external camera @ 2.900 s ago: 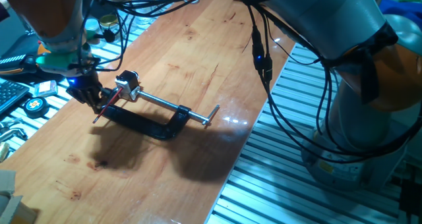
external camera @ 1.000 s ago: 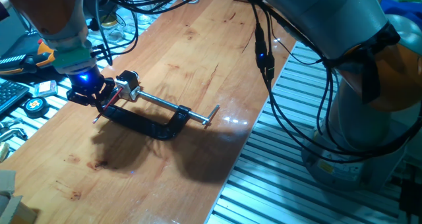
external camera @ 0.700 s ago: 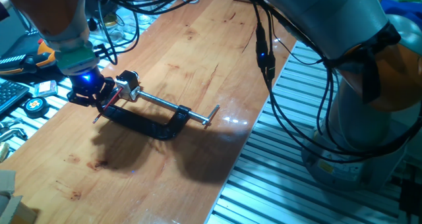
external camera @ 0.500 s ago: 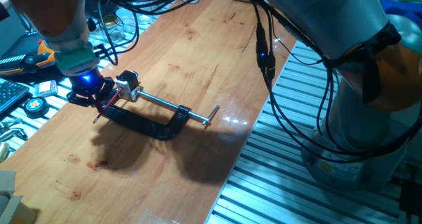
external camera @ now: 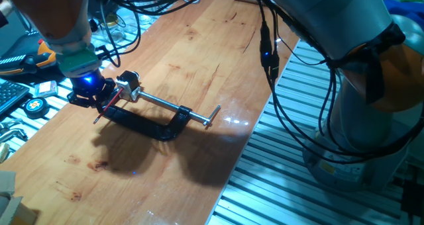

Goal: Insert the pencil into the pencil sharpener

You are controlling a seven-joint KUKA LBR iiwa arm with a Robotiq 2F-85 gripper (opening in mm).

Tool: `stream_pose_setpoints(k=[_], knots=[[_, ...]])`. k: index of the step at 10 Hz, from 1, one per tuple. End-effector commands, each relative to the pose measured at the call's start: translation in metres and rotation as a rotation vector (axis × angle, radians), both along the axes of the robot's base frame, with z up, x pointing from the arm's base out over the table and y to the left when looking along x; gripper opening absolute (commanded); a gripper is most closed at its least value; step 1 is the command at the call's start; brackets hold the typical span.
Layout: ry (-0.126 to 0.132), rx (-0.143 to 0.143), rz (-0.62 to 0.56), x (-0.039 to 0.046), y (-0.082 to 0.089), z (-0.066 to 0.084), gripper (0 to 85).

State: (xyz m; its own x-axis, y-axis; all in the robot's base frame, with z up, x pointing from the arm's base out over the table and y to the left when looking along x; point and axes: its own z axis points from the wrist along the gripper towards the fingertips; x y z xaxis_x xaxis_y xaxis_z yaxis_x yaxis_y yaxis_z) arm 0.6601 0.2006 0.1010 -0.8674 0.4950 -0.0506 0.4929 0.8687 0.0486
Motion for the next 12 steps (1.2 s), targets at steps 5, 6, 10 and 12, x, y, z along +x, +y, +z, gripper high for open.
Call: stream_pose_setpoints(k=[5, 6, 10, 12], knots=[[-0.023, -0.009, 0.173, 0.0000, -0.0001, -0.0001, 0.0], [-0.024, -0.007, 0.190, 0.0000, -0.0001, -0.0001, 0.0], [-0.004, 0.028, 0.324, 0.0000, -0.0001, -0.0001, 0.0], [0.019, 0.054, 0.318, 0.0000, -0.0001, -0.0001, 0.0]])
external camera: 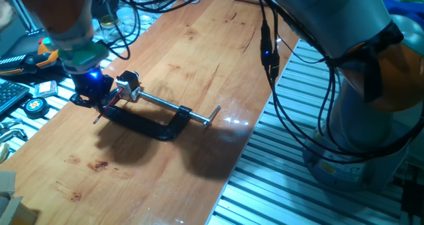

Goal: Insert the pencil into the pencil sharpener

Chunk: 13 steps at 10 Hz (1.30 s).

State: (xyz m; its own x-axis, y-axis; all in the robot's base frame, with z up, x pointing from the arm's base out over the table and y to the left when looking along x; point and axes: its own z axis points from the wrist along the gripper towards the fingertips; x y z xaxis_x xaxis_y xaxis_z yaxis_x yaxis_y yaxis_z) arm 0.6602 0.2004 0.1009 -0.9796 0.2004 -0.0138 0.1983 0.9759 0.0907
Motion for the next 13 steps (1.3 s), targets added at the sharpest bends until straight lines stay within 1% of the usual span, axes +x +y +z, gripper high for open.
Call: stream_pose_setpoints(k=[1, 2, 3, 4, 6, 7, 8, 9, 10, 11, 12, 13], knots=[[0.002, -0.003, 0.004, 0.0000, 0.000, 0.000, 0.0], [-0.021, -0.016, -0.001, -0.0048, -0.003, 0.006, 0.0], [-0.040, -0.028, 0.006, -0.0104, -0.010, 0.014, 0.0], [-0.053, -0.037, 0.023, -0.0131, -0.019, 0.022, 0.0], [-0.068, -0.039, 0.033, -0.0159, -0.033, 0.038, 0.0], [-0.071, -0.048, 0.042, -0.0169, -0.041, 0.045, 0.0], [-0.084, -0.060, 0.047, -0.0203, -0.052, 0.054, 0.0], [-0.088, -0.072, 0.050, -0.0241, -0.064, 0.063, 0.0], [-0.093, -0.072, 0.057, -0.0260, -0.076, 0.070, 0.0], [-0.096, -0.069, 0.057, -0.0273, -0.087, 0.075, 0.0], [-0.096, -0.073, 0.063, -0.0292, -0.095, 0.078, 0.0], [-0.091, -0.080, 0.061, -0.0329, -0.101, 0.080, 0.0]])
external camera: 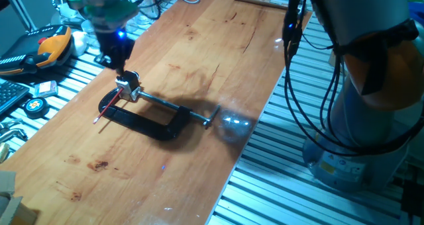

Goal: Insert the pencil into the pencil sharpener

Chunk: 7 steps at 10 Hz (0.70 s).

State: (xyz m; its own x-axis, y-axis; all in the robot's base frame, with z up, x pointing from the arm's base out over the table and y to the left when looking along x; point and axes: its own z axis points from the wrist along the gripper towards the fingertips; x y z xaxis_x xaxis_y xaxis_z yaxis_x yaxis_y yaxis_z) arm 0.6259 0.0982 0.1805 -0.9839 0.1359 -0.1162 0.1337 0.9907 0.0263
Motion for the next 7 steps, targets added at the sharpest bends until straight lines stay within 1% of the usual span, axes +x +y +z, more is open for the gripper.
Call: stream_pose_setpoints(k=[1, 3, 4, 5, 6, 7], knots=[[0.001, -0.001, -0.001, -0.0032, -0.005, 0.000, 0.0], [0.008, 0.012, 0.010, -0.0115, -0.019, 0.001, 0.0], [0.016, 0.003, 0.007, -0.0126, -0.020, 0.003, 0.0], [0.026, 0.002, 0.013, -0.0128, -0.022, 0.006, 0.0], [0.038, 0.002, 0.033, -0.0132, -0.029, 0.009, 0.0], [0.034, -0.006, 0.035, -0.0148, -0.031, 0.009, 0.0]])
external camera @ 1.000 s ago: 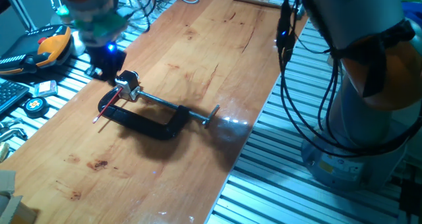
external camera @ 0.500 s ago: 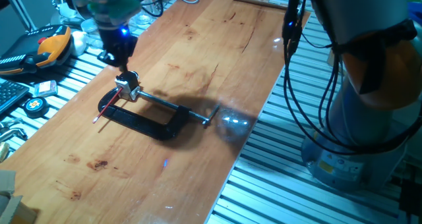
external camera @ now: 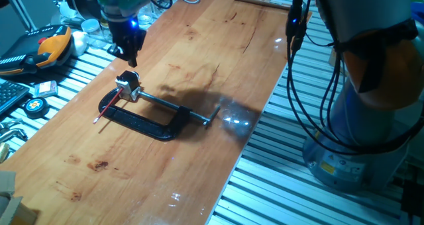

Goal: Insert the pencil into the pencil sharpener

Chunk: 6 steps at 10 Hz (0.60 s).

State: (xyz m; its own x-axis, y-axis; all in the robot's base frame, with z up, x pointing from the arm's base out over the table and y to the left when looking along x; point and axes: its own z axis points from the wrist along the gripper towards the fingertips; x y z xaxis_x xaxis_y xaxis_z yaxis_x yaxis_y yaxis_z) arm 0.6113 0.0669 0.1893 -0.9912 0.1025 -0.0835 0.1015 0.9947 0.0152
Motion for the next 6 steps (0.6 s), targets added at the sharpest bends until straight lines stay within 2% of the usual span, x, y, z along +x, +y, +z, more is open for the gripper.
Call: stream_pose_setpoints(k=[1, 2, 4, 5, 6], knots=[[-0.005, -0.006, -0.008, 0.0002, 0.0011, 0.0003, 0.0], [-0.005, -0.015, -0.020, 0.0008, 0.0018, 0.0005, 0.0], [-0.009, 0.000, -0.077, 0.0008, 0.0018, 0.0005, 0.0], [-0.009, -0.003, -0.092, 0.0008, 0.0018, 0.0005, 0.0], [0.009, -0.016, -0.087, 0.0008, 0.0018, 0.0005, 0.0]])
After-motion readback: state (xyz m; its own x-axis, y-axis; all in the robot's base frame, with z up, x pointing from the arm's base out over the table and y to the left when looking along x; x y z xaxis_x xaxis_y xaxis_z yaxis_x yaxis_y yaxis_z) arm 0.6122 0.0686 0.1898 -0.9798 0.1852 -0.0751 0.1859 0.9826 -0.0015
